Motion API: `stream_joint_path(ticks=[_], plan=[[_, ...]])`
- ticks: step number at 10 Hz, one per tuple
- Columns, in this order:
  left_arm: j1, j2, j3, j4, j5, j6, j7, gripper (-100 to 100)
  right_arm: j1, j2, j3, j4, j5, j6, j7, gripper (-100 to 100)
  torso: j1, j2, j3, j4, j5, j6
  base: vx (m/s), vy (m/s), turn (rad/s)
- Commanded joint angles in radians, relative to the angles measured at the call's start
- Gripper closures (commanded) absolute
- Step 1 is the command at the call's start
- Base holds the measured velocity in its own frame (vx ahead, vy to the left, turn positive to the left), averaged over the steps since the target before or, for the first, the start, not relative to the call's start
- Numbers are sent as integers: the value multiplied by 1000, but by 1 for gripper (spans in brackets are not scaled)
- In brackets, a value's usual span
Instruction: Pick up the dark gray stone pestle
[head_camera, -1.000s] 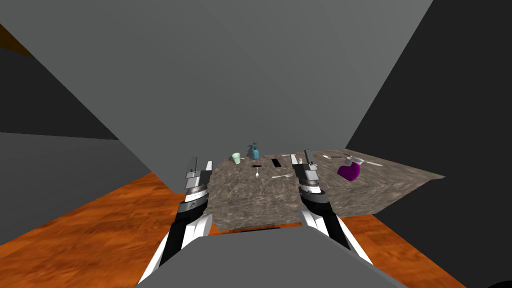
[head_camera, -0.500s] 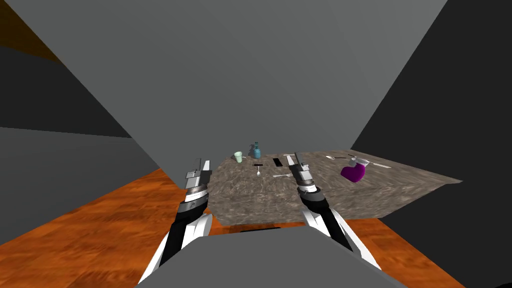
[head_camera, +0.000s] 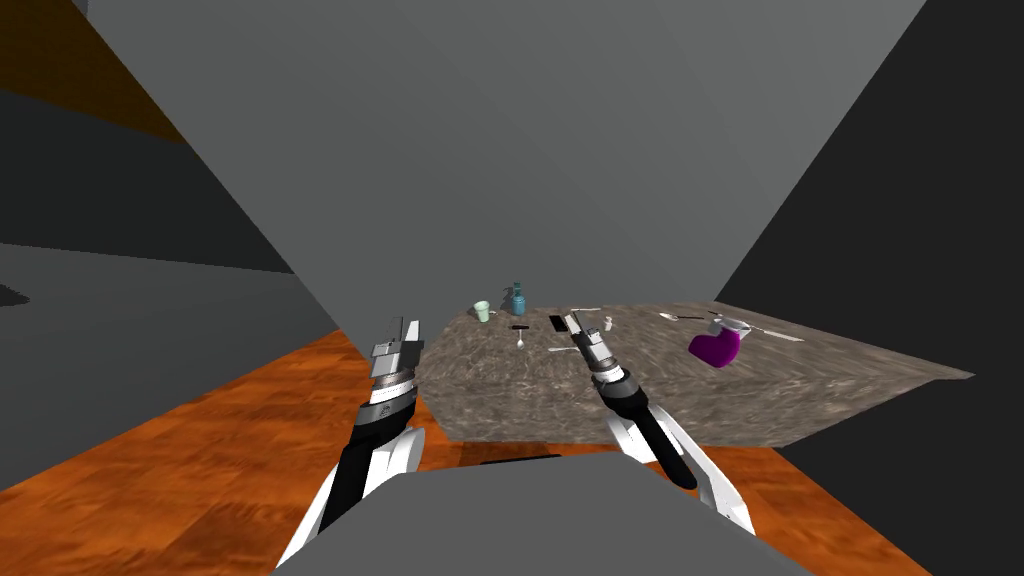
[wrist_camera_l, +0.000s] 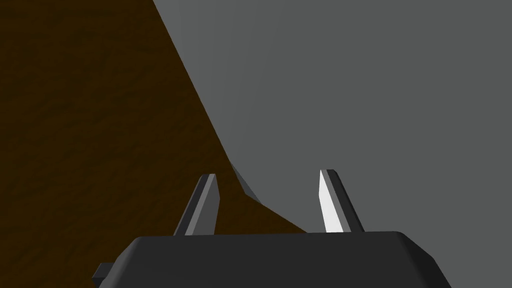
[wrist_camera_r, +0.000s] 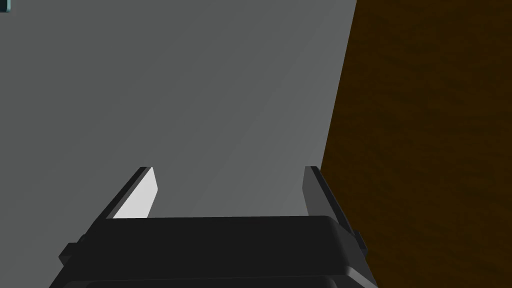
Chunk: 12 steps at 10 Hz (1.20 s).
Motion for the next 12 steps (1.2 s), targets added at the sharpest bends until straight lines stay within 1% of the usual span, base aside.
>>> stream_joint_path(ticks=[1,2,3,4,5,6,7,8,9,10,11,12], plan=[[0,0,0,0,0,0,0,0,-8,-31,0,12,9,-3,-1,-100,0,0,0,0,0,0,-36,0,69],[0,0,0,0,0,0,0,0,-28,-70,3,49,30,-11,-1,-100,0,-1,0,0,0,0,-37,-3,126],[0,0,0,0,0,0,0,0,-28,-79,3,49,30,-11,-1,-100,0,-1,0,0,0,0,-35,-5,69],[0,0,0,0,0,0,0,0,-50,-120,5,88,54,-21,0,-100,0,-1,0,0,0,0,-45,-2,142],[0,0,0,0,0,0,0,0,-72,-152,8,114,79,-31,0,-100,0,-1,0,0,0,0,-63,9,225],[0,0,0,0,0,0,0,0,-72,-179,8,130,79,-31,0,-100,0,0,0,0,0,0,-48,4,102],[0,0,0,0,0,0,0,0,-96,-211,11,171,107,-43,0,-100,0,0,0,0,0,0,-45,2,157],[0,0,0,0,0,0,0,0,-96,-230,11,175,107,-43,0,-100,0,0,0,0,0,0,-33,-1,89],[0,0,0,0,0,0,0,0,-120,-267,14,217,137,-56,0,-100,0,-1,0,0,0,0,-31,8,157],[0,0,0,0,0,0,0,0,-120,-281,14,223,137,-56,0,-100,0,-1,-1,0,0,0,-30,5,111],[0,0,0,0,0,0,0,0,-145,-319,17,263,168,-70,0,-100,0,-1,-1,0,0,0,-36,7,205],[0,0,0,0,0,0,0,0,-145,-332,17,274,168,-70,0,-100,0,-1,-1,0,0,0,-26,1,102]])
